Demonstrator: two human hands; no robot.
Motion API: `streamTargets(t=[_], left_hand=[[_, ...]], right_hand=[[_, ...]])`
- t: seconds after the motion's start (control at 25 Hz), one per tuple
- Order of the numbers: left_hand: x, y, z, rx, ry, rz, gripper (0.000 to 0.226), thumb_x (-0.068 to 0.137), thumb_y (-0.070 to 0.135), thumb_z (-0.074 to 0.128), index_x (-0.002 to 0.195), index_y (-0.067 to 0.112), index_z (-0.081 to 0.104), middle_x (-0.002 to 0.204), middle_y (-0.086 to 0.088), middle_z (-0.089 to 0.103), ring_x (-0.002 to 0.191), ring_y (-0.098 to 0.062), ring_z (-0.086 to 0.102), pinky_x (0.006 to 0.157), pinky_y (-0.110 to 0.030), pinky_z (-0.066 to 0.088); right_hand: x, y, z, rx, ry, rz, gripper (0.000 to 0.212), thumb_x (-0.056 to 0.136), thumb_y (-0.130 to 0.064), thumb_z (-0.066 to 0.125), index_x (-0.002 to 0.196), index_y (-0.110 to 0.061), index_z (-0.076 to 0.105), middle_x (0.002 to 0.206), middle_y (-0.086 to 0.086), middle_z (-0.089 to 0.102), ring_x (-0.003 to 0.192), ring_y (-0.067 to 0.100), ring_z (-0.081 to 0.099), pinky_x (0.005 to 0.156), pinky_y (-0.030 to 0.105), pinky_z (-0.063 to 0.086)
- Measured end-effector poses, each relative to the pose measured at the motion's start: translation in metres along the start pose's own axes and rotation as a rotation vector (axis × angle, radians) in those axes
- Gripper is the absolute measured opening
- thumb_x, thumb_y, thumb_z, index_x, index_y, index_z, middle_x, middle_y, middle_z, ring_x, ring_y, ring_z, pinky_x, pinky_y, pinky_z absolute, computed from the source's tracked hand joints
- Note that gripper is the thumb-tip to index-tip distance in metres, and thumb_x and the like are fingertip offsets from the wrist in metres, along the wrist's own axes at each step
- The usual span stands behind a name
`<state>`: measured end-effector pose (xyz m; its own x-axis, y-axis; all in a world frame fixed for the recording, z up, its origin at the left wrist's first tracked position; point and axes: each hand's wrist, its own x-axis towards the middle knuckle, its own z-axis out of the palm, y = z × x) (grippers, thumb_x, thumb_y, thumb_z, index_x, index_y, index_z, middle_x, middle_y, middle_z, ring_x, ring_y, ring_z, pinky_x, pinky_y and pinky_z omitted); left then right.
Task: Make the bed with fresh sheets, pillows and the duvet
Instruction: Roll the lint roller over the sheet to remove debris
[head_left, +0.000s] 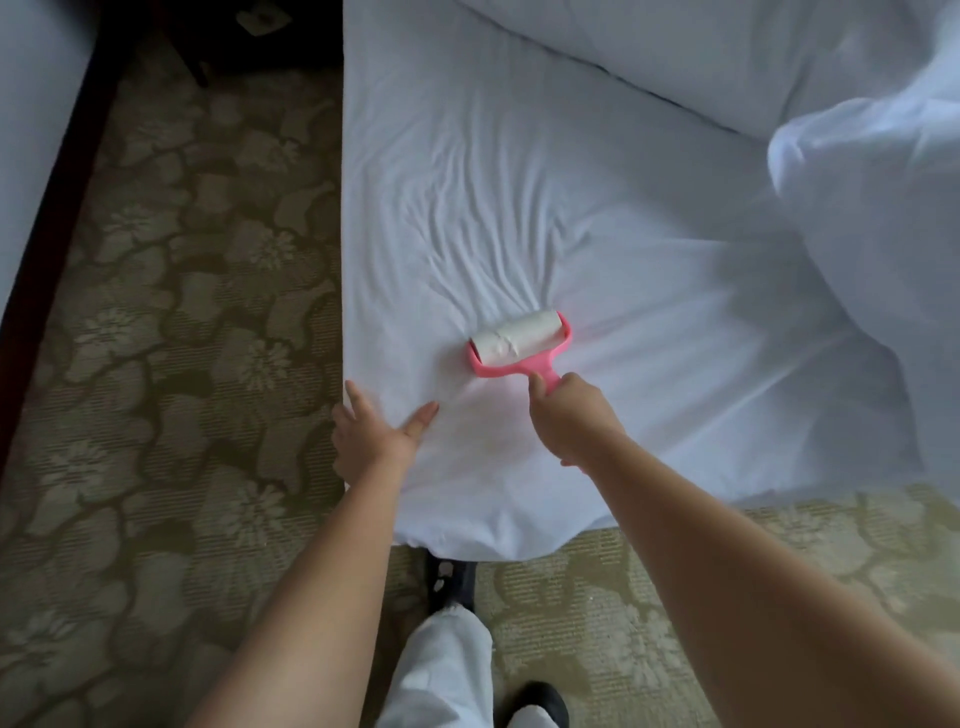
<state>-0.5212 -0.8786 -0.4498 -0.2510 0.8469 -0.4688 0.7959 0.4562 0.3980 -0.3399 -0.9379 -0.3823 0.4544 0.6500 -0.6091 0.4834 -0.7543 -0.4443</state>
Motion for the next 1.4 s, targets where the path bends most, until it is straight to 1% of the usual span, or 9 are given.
streamTargets(t=[0.12,0.24,0.32,0.6,0.76,0.88,1.0,1.16,1.4], left_hand=[[-0.019,-0.015,0.000,0.050,-0.047,0.008,0.117,0.067,0.068,0.068,0.153,0.023,0.002,0.157,-0.009,0.012,0.142,-0.033,0.020,0.107,-0.052,0.030],[-0.040,-0.025,-0.002,0.116,-0.074,0.004,0.118,0.067,0.068,0.069,0.153,0.024,0.000,0.159,-0.008,0.006,0.142,-0.035,0.019,0.105,-0.054,0.032],[-0.050,-0.023,-0.002,0.182,-0.104,-0.029,0.122,0.066,0.069,0.070,0.152,0.024,-0.003,0.158,-0.011,0.005,0.140,-0.037,0.022,0.106,-0.054,0.033],[-0.054,-0.001,-0.011,0.420,-0.350,-0.100,0.153,0.053,0.059,0.084,0.145,0.016,-0.030,0.153,-0.024,-0.022,0.142,-0.045,0.006,0.113,-0.053,0.021],[-0.053,0.002,-0.002,0.386,-0.358,-0.136,0.164,0.040,0.068,0.083,0.142,0.018,-0.034,0.150,-0.027,-0.028,0.143,-0.045,-0.007,0.115,-0.056,0.012],[-0.048,0.008,0.000,0.299,-0.375,-0.162,0.168,0.031,0.072,0.080,0.140,0.024,-0.039,0.148,-0.025,-0.033,0.142,-0.041,-0.018,0.114,-0.060,0.004],[-0.038,0.017,-0.004,0.328,-0.413,-0.178,0.168,0.031,0.070,0.082,0.137,0.028,-0.041,0.148,-0.024,-0.033,0.142,-0.042,-0.017,0.112,-0.064,0.006],[-0.009,0.036,-0.014,0.282,-0.399,-0.143,0.164,0.035,0.065,0.085,0.139,0.030,-0.037,0.151,-0.019,-0.032,0.143,-0.041,-0.015,0.112,-0.063,0.007],[0.026,0.060,-0.012,0.384,-0.417,-0.203,0.170,0.032,0.060,0.089,0.136,0.030,-0.042,0.150,-0.018,-0.032,0.143,-0.041,-0.010,0.113,-0.062,0.013]], right_hand=[[-0.030,0.026,0.005,-0.021,0.013,0.002,0.053,0.098,-0.051,0.029,0.114,-0.005,0.049,0.108,0.013,0.059,0.094,0.034,0.063,0.081,0.042,0.052],[-0.057,0.046,0.009,-0.038,0.031,0.000,0.050,0.099,-0.048,0.030,0.115,-0.004,0.049,0.109,0.013,0.059,0.093,0.029,0.056,0.074,0.032,0.040],[-0.070,0.058,0.011,-0.045,0.034,0.003,0.049,0.099,-0.047,0.030,0.112,-0.005,0.050,0.102,0.011,0.058,0.087,0.027,0.052,0.072,0.031,0.038],[-0.091,0.081,0.015,-0.124,0.019,0.043,0.047,0.099,-0.047,0.028,0.108,-0.007,0.050,0.086,0.004,0.050,0.081,0.025,0.052,0.068,0.032,0.041],[-0.076,0.072,0.014,-0.130,0.051,0.030,0.046,0.099,-0.048,0.029,0.106,-0.007,0.049,0.089,0.006,0.052,0.081,0.025,0.050,0.069,0.032,0.039],[-0.061,0.058,0.015,-0.118,0.072,0.021,0.047,0.099,-0.048,0.030,0.108,-0.006,0.050,0.099,0.010,0.058,0.091,0.030,0.055,0.072,0.032,0.039],[-0.042,0.041,0.012,-0.119,0.067,0.006,0.048,0.099,-0.048,0.030,0.112,-0.005,0.050,0.108,0.013,0.059,0.101,0.032,0.057,0.073,0.032,0.038],[-0.013,0.016,0.009,-0.109,0.062,-0.012,0.042,0.098,-0.050,0.030,0.101,-0.011,0.046,0.104,0.011,0.060,0.094,0.031,0.061,0.072,0.033,0.042],[0.033,-0.020,0.007,-0.123,0.080,-0.018,0.051,0.098,-0.051,0.029,0.112,-0.006,0.050,0.110,0.012,0.059,0.101,0.032,0.057,0.073,0.032,0.038]])
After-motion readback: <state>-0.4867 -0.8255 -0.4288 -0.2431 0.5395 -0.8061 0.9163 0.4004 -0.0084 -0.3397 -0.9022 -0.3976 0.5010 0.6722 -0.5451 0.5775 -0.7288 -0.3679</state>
